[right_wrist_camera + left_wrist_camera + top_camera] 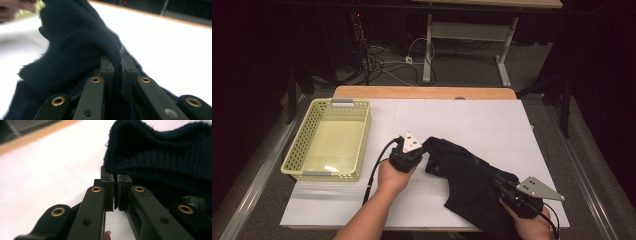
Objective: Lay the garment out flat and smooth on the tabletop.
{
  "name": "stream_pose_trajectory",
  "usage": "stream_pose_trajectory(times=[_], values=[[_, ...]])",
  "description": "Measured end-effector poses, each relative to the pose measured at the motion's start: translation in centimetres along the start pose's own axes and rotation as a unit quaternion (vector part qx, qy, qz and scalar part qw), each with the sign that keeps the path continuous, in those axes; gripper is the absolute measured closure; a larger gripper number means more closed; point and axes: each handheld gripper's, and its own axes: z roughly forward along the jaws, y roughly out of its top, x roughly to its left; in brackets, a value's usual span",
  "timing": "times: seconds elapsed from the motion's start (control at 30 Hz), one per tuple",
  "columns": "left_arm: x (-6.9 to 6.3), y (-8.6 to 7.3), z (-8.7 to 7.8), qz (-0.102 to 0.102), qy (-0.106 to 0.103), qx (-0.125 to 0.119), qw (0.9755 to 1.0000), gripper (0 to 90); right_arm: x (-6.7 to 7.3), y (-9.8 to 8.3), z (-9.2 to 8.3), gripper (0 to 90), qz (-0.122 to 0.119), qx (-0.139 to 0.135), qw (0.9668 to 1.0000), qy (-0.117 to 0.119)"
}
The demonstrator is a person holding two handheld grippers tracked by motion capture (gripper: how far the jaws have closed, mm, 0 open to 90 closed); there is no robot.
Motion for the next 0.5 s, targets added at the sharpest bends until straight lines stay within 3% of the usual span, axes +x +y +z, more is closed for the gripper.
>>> stream_pose_trajectory(times=[0.13,0.33,0.5], values=[[1.3,1.7,-0.8,0.010,0.018,-0.012,0.9997,85.4,0.2,1.6,-0.4,84.0,-0.002,-0.033,0.9994,0.003],[1.6,6.2,-0.5,0.042,0.030,-0.032,0.9981,85.5,-0.6,3.0,-2.2,84.1,0.003,-0.071,0.9974,-0.010],[1.2,6.9,0.9,0.041,0.023,-0.024,0.9986,85.4,-1.9,2.6,-2.8,84.3,0.017,-0.075,0.9968,-0.025]])
